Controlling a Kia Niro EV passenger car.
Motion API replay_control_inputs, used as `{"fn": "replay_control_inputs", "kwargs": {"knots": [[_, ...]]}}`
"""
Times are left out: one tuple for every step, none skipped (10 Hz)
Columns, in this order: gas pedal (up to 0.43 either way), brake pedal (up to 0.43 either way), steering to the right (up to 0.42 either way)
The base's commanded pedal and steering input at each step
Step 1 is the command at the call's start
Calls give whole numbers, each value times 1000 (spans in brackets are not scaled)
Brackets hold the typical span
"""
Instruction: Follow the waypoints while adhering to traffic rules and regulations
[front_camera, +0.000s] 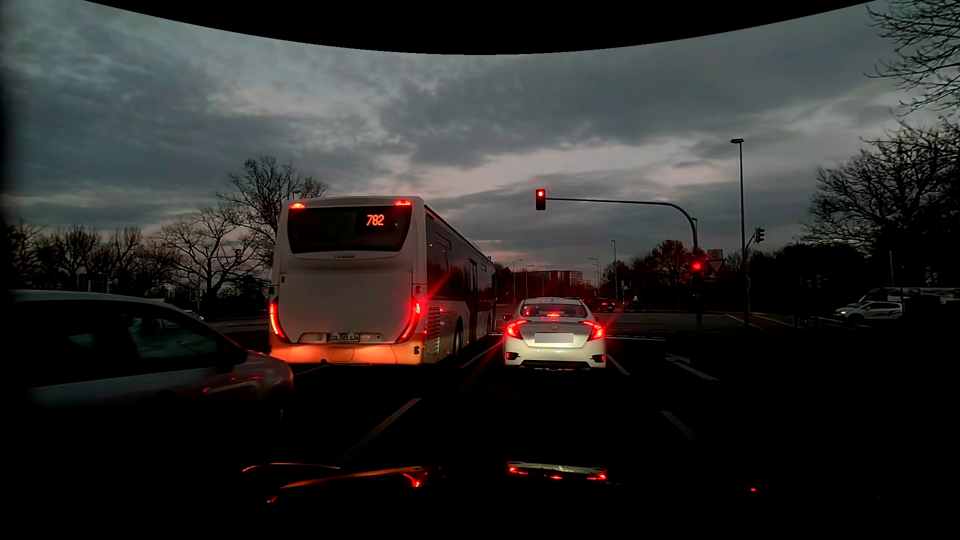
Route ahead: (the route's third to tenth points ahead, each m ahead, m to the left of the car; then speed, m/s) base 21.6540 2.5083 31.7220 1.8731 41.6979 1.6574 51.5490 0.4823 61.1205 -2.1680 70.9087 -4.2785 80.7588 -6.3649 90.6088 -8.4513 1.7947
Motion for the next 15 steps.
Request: {"fn": "replay_control_inputs", "kwargs": {"knots": [[0, 140, 48], [0, 134, 48], [0, 128, 48], [0, 122, 48], [0, 116, 49], [0, 110, 50], [0, 110, 52], [0, 104, 56], [0, 104, 60], [0, 98, 63], [0, 98, 64], [0, 91, 64], [0, 79, 64], [0, 73, 64], [0, 67, 64]]}}
